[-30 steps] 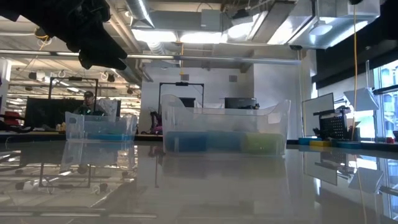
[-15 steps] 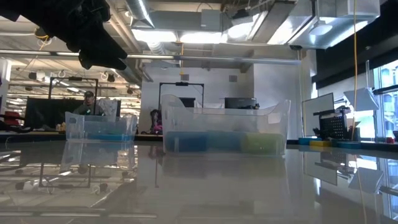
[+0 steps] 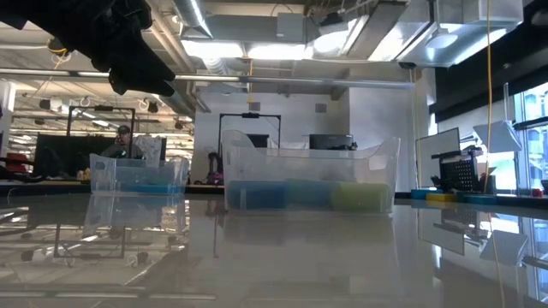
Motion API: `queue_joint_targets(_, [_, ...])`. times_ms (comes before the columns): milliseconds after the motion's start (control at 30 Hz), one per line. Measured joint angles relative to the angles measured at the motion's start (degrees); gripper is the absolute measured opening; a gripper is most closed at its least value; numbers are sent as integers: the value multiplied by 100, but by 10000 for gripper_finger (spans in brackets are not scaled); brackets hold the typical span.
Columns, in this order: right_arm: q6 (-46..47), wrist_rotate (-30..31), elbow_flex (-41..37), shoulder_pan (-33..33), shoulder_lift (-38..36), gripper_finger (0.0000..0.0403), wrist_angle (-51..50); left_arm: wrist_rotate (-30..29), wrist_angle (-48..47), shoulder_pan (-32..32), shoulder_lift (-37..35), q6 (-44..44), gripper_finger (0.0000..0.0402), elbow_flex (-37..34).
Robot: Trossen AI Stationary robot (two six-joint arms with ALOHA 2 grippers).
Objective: Sort blocks by size
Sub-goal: Put the green arch block into the top right transparent bin
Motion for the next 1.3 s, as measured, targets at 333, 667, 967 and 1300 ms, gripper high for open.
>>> queue_joint_targets(333, [-121,-35,-677,-4,-181,230,535,-2,0,0,0,-4,198,0])
queue_joint_targets(667, [-301,2,-1221,-3,-181,197,1304,-2,2,0,0,-7,198,0])
queue_joint_targets(967, [-476,0,-1193,-4,-179,123,1430,-1,2,0,0,-9,198,0])
queue_joint_targets(1300, [-717,1386,-525,-4,-178,131,1386,-2,7,0,0,-9,198,0])
